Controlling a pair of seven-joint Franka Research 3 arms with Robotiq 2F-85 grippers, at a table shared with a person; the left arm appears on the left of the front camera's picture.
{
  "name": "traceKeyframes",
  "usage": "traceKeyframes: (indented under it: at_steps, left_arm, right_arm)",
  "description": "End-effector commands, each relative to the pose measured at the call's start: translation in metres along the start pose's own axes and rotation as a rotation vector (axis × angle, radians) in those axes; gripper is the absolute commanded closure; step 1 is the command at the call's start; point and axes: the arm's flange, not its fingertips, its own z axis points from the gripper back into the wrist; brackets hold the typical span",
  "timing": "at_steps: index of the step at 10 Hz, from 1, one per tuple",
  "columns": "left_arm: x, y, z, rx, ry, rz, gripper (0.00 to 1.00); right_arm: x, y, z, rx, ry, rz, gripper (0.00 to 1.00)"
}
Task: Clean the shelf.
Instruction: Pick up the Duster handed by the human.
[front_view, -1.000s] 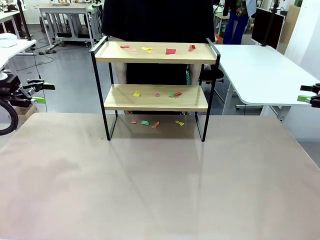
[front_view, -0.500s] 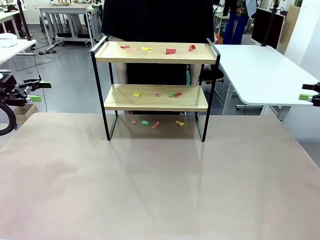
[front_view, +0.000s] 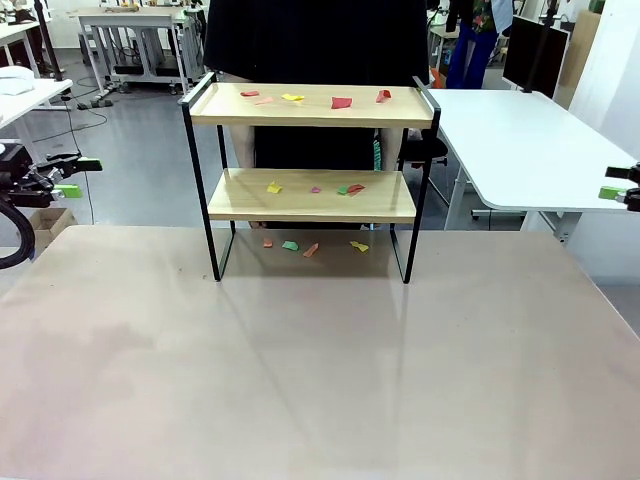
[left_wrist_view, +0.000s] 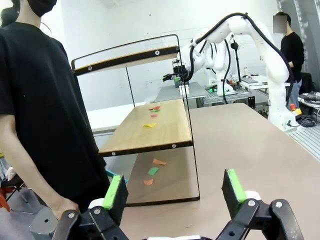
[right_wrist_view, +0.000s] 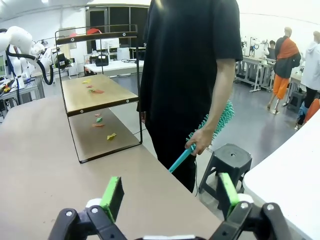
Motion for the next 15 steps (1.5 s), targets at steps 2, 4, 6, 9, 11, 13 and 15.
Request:
traceKeyframes:
  at_steps: [2,4,6,9,11,13,15]
  left_arm:
    - [0.0001,-0.0008,-0.0001,-0.007,0.006,-0.01,0.0]
    - [0.0001,-0.0008,-0.0001,-0.007,0.006,-0.01,0.0]
    - [0.0001,-0.0008,-0.0001,-0.007,0.006,-0.01,0.0]
    - [0.0001,-0.0008,-0.0001,-0.007,0.006,-0.01,0.0]
    - [0.0001,-0.0008,-0.0001,-0.007,0.006,-0.01,0.0]
    - [0.0001,-0.0008,-0.0001,-0.007,0.006,-0.01,0.0]
    - [0.0001,-0.0008,-0.0001,-0.007,0.006,-0.01,0.0]
  right_arm:
    - [0.002,0.0002,-0.0007,0.001,-0.001,0.004,0.0]
    - [0.002,0.0002,-0.0007,0.001,-0.001,0.004,0.0]
    - [0.002,0.0002,-0.0007,0.001,-0.001,0.004,0.0]
    - [0.002,0.0002,-0.0007,0.001,-0.001,0.004,0.0]
    - [0.002,0.0002,-0.0007,0.001,-0.001,0.004,0.0]
    - [0.002,0.0002,-0.0007,0.001,-0.001,0.004,0.0]
    - [0.002,0.0002,-0.0007,0.001,-0.001,0.004,0.0]
